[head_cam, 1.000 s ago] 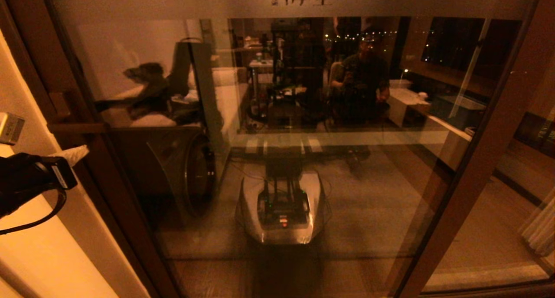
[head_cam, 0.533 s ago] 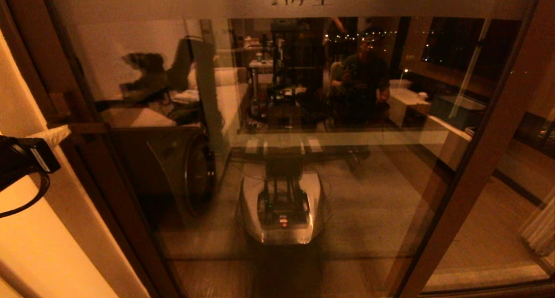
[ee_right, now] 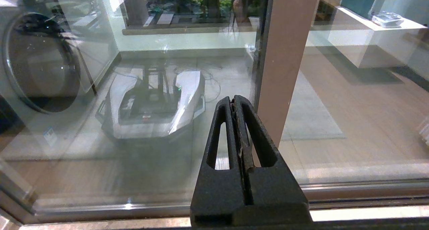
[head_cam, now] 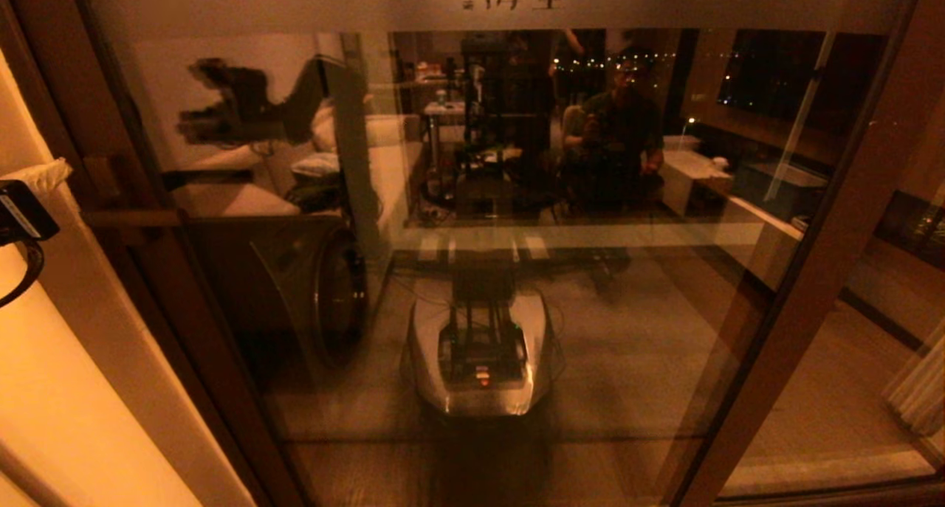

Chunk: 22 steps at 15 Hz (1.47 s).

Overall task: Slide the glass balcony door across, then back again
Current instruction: Open the slid door

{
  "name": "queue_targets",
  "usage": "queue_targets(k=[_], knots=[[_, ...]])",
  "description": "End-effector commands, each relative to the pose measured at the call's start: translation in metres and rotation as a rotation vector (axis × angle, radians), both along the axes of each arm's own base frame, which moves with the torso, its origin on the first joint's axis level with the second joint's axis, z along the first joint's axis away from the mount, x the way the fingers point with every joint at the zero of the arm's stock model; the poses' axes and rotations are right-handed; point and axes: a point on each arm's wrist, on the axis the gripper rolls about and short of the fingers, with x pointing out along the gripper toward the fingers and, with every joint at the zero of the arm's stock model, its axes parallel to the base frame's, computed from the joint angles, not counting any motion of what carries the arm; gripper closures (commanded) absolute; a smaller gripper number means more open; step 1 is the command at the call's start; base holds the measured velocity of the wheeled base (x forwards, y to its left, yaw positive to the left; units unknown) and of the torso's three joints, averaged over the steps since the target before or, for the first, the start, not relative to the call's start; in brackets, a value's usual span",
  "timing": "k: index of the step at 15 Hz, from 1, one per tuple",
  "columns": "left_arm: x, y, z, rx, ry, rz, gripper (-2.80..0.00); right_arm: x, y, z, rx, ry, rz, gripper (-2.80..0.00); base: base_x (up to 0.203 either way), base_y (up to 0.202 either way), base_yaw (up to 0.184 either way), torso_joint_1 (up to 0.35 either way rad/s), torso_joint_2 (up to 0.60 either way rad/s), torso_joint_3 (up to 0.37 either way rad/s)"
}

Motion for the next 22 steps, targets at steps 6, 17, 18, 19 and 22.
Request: queue_targets(k=[6, 17, 18, 19, 22], knots=[[0.011, -0.019, 0.024, -0.014, 0.029, -0.072, 0.00, 0.000, 0.000, 0.000, 0.000, 0.001, 0.000, 0.00, 0.000, 0.000, 0.000, 0.000, 0.00, 0.000], [0.037, -0.043, -0.016, -0.033, 0.204, -0.038, 0.00, 0.000, 0.000, 0.000, 0.000, 0.001, 0.001, 0.00, 0.000, 0.000, 0.000, 0.000, 0.00, 0.000], [0.039, -0.042, -0.023, -0.021, 0.225, -0.022, 0.00, 0.000, 0.000, 0.000, 0.000, 0.000, 0.001, 0.00, 0.000, 0.000, 0.000, 0.000, 0.00, 0.000], [0.040, -0.042, -0.026, -0.023, 0.234, -0.017, 0.00, 0.000, 0.000, 0.000, 0.000, 0.001, 0.000, 0.00, 0.000, 0.000, 0.000, 0.000, 0.00, 0.000], [0.041, -0.042, -0.029, -0.025, 0.245, -0.017, 0.00, 0.000, 0.000, 0.000, 0.000, 0.000, 0.000, 0.00, 0.000, 0.000, 0.000, 0.000, 0.00, 0.000]])
